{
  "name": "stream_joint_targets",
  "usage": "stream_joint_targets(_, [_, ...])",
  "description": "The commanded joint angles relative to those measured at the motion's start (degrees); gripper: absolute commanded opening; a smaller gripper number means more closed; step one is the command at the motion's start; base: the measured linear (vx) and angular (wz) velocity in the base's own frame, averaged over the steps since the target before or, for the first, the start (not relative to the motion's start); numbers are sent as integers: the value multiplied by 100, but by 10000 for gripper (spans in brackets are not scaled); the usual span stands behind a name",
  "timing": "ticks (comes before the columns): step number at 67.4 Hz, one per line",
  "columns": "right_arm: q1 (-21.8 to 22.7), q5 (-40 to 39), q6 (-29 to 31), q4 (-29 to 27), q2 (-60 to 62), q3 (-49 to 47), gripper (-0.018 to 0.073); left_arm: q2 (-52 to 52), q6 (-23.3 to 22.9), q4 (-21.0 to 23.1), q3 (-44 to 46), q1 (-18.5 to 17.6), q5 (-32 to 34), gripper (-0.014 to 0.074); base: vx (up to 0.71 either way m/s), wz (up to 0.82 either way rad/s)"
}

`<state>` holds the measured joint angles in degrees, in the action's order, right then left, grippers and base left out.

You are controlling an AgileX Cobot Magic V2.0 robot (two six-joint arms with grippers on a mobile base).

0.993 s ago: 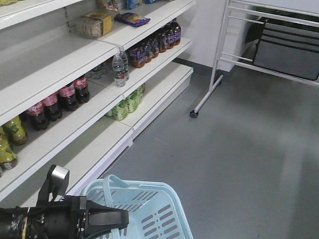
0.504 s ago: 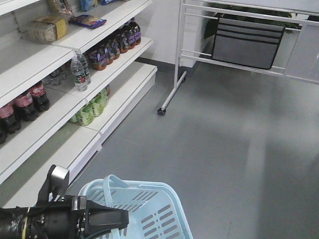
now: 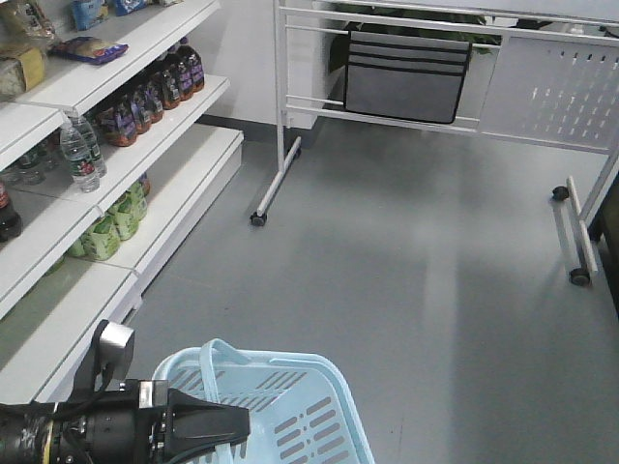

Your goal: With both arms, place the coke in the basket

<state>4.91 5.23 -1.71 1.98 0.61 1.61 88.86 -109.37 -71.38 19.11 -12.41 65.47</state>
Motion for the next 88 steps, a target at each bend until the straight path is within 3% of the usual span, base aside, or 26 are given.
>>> stream_joint_targets(1, [10,-400,27,45,74,43,-10,-197,47,267,75,-5,1328,-8,1,-20])
stream_joint_targets(88, [10,-400,27,45,74,43,-10,-197,47,267,75,-5,1328,-8,2,-18])
